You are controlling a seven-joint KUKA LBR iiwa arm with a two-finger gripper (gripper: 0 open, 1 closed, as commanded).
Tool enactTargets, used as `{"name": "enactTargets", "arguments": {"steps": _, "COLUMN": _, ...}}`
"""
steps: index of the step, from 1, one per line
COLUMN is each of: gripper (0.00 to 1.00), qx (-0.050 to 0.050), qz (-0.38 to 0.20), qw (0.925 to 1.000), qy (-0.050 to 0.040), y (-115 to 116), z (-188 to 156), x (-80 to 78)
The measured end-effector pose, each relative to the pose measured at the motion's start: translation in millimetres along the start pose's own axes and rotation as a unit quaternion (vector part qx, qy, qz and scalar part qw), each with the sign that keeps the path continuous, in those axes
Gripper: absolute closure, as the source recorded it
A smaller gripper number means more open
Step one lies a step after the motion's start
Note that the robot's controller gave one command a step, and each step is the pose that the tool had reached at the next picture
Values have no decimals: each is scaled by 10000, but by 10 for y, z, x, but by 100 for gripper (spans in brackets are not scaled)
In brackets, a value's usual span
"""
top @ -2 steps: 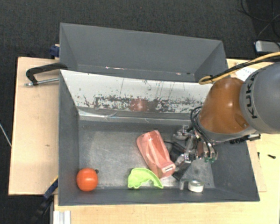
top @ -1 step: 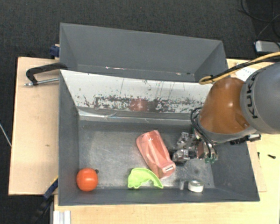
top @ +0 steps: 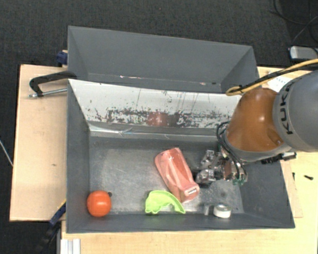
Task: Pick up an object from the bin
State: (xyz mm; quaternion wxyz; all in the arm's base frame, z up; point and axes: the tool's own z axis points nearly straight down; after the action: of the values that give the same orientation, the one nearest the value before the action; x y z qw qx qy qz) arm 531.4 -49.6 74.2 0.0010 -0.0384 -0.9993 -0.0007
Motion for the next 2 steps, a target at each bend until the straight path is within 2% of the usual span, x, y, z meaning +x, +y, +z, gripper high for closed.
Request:
{"name": "enactTargets", "arguments": {"steps": 1, "gripper": 100, "qx": 2, "qz": -134, "qw": 9999, "qy": 1, "y": 29, "z": -252, "x": 87}}
{"name": "enactTargets", "arguments": {"steps": 2, "gripper": 100, "qx": 0, "qz": -559, "qw": 9984, "qy": -49, "y": -17, "z": -547, "x": -23}}
